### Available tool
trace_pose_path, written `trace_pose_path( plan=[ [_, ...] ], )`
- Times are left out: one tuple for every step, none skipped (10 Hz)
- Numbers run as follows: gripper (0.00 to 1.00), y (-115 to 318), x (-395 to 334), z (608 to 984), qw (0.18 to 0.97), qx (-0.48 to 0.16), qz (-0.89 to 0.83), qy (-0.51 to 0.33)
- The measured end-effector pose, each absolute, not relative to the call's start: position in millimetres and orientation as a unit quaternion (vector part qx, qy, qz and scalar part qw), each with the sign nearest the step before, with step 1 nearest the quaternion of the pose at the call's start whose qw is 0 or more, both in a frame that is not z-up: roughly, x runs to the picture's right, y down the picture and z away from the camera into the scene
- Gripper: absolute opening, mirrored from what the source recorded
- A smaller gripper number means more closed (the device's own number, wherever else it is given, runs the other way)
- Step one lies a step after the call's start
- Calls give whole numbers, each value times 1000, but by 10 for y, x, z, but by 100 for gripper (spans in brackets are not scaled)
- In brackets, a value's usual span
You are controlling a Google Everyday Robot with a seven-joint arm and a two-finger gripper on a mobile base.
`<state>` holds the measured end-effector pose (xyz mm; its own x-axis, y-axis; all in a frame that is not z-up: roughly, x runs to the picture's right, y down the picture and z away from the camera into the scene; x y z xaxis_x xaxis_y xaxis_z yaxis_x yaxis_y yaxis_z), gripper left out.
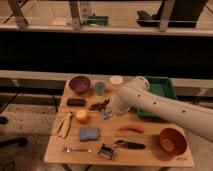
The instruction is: Place towel in metal cup
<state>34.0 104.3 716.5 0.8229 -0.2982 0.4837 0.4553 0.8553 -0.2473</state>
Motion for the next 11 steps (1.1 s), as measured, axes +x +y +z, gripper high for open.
trace_pose_path(
  plan=[
    [0, 888, 391, 7038, 941, -168, -199, -216],
    [0, 721, 442, 6943, 944, -156, -198, -212],
    [0, 613, 517, 6919, 947, -149, -195, -208],
    [0, 538, 570, 6929, 949, -143, -193, -204],
    [0, 450, 616, 6995, 951, -137, -193, -201],
    [0, 405, 656, 7103, 952, -132, -192, -197],
    [0, 393, 707, 7241, 954, -128, -192, -192],
    [0, 407, 739, 7379, 955, -126, -190, -189],
    [0, 460, 781, 7628, 957, -123, -187, -183],
    [0, 511, 831, 7834, 959, -122, -183, -178],
    [0, 529, 899, 7960, 961, -121, -180, -171]
  ],
)
